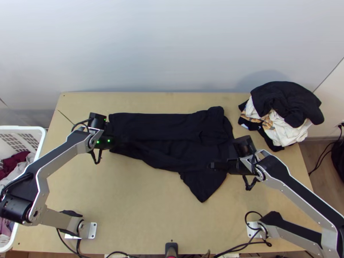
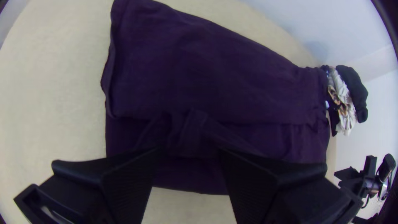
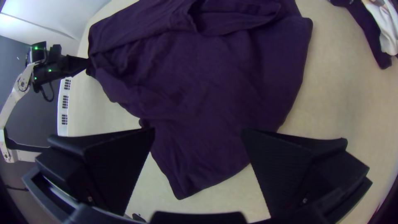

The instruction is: Fold the t-shirt

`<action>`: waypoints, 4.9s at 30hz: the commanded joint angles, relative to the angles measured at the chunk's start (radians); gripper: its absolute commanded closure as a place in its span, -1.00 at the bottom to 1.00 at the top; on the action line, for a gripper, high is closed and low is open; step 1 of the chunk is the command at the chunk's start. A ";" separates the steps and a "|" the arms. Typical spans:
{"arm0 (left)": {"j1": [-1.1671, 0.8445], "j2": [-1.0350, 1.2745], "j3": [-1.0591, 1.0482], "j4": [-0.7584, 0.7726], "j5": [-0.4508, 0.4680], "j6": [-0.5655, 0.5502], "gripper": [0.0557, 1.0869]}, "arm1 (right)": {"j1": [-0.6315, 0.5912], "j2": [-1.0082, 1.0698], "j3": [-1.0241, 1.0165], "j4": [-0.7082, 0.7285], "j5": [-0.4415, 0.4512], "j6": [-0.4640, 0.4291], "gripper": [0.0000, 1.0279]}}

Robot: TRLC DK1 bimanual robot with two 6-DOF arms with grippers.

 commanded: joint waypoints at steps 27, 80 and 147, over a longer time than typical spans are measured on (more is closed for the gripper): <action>0.019 -0.399 -0.110 -0.170 0.024 -0.071 0.93 | 0.264 0.003 -0.030 -0.110 -0.007 -0.115 -0.87; 0.166 -0.557 -0.268 -0.331 0.032 0.110 0.93 | 0.333 0.060 -0.050 0.009 0.184 -0.150 0.95; 0.145 0.500 0.787 -0.251 -0.046 0.015 -0.56 | -0.201 0.916 1.056 -0.018 0.160 -0.219 -0.75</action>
